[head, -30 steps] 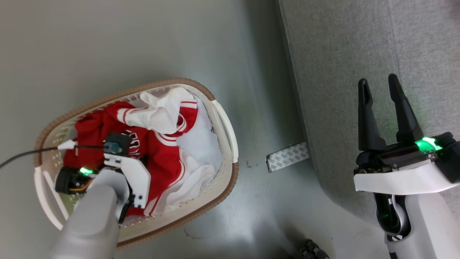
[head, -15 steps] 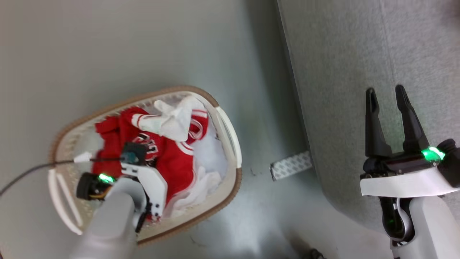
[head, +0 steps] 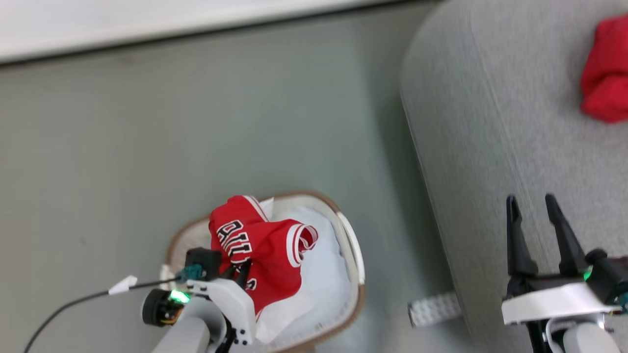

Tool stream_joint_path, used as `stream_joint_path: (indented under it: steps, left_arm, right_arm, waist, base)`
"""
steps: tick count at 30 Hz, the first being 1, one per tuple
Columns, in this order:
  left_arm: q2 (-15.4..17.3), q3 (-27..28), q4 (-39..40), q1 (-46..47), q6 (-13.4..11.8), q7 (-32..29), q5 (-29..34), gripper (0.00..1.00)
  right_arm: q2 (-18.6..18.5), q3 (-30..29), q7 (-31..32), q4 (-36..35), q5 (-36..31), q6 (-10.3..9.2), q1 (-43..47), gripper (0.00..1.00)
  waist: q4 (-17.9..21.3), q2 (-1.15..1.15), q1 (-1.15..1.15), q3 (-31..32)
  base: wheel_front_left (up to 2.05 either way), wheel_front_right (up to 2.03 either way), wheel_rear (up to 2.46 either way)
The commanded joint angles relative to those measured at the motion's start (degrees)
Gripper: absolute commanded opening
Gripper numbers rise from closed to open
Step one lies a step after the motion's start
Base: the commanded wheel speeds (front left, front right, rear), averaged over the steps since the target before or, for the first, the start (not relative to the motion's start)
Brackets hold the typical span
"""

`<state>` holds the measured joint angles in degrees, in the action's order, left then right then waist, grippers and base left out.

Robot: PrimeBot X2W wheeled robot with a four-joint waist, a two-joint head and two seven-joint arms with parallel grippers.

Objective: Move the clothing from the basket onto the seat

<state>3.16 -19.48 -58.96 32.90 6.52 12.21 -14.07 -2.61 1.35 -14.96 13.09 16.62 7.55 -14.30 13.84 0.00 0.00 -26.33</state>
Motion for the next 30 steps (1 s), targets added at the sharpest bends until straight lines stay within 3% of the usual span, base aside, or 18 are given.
stream_joint_path:
  steps: [1, 7, 17, 30]
  left_arm:
    - [-0.1, -0.2, 1.2, -1.7, 0.1, 0.7, -0.9, 0.0]
    - [-0.2, -0.3, 8.1, -5.2, -0.7, 0.9, -3.7, 0.0]
    - [1.1, 0.6, 26.2, -9.9, -5.1, -3.3, -5.2, 0.0]
    - [4.7, 1.0, 48.8, -13.7, -9.1, -12.2, -4.6, 0.0]
  right_arm:
    - [-0.3, -0.5, -0.1, 0.6, -0.9, -0.13, 1.6, 1.0]
    - [-0.3, -0.6, -0.1, 2.5, -2.5, -0.13, 5.6, 1.0]
    - [-0.3, 0.6, -0.1, 4.6, -3.1, -0.13, 11.2, 1.0]
    - [-0.3, 1.6, -0.1, 5.2, -4.4, -0.13, 13.4, 1.0]
  waist:
    - [-4.9, 0.0, 0.0, 8.3]
    - [-7.0, 0.0, 0.0, 15.8]
    - [-8.6, 0.0, 0.0, 25.9]
    - [-8.4, 0.0, 0.0, 30.5]
  base:
    - [0.0, 0.0, 0.0]
    - [0.0, 0.0, 0.0]
    - [0.0, 0.0, 0.0]
    - [0.0, 0.0, 0.0]
